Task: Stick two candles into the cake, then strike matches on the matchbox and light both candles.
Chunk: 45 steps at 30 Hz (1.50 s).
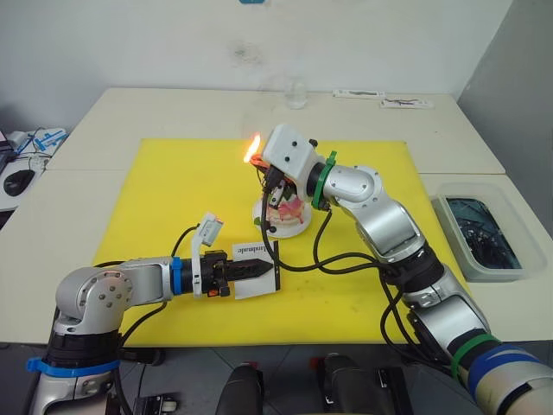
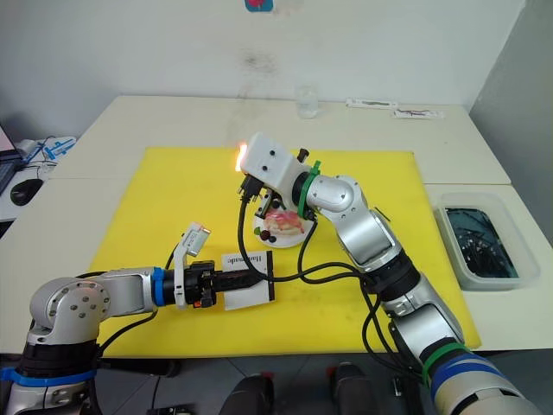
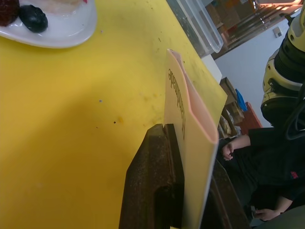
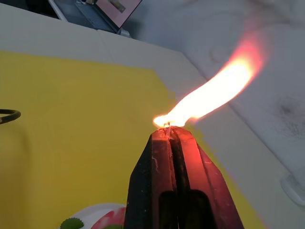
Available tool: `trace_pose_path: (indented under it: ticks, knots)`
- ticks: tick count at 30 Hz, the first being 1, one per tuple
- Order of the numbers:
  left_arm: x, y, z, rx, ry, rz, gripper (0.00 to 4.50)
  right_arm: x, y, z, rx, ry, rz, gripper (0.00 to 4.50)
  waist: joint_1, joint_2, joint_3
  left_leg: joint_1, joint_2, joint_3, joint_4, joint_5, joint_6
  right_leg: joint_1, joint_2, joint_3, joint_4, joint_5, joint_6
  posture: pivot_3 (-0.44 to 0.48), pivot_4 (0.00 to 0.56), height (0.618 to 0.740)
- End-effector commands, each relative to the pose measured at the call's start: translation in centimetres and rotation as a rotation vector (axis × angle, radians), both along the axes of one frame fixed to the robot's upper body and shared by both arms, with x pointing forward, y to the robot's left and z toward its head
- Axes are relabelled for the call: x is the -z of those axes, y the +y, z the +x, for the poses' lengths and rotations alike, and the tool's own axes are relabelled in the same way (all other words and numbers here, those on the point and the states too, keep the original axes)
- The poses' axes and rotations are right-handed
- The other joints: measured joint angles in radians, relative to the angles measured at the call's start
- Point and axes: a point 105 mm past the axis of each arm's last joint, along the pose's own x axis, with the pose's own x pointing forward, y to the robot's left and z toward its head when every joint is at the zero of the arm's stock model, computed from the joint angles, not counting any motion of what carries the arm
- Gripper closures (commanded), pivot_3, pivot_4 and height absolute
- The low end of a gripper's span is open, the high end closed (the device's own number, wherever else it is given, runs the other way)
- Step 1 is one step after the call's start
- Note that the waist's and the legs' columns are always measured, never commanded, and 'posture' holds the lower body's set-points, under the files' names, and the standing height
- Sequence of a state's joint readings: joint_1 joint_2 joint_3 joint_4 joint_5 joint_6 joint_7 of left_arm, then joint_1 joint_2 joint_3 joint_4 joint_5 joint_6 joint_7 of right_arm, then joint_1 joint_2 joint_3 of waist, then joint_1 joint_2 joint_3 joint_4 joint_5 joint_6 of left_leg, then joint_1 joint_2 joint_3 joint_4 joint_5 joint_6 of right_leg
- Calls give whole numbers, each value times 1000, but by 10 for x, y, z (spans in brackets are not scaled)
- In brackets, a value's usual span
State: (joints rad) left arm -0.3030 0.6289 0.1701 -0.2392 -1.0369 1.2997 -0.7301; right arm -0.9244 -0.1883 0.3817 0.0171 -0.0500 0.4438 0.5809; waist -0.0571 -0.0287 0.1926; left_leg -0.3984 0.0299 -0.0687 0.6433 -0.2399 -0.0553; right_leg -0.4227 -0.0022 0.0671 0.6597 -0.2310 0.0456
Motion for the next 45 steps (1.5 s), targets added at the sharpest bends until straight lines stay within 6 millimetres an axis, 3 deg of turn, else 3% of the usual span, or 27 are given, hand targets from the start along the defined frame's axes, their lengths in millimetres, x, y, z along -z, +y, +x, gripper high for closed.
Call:
trace_pose_path:
  ticks: [1,45]
  knots:
    - [-9,-3,-2,17,-48,-15,4500,-19,0,-1,-5,-55,44,4463,0,0,0,0,0,0,0,0,0,0,0,0,0,0,0,0,150,740]
    - [-10,-6,0,22,-59,-22,4500,-8,-2,3,-3,1,43,4463,0,0,0,0,0,0,-1,0,0,0,0,0,0,0,0,0,150,740]
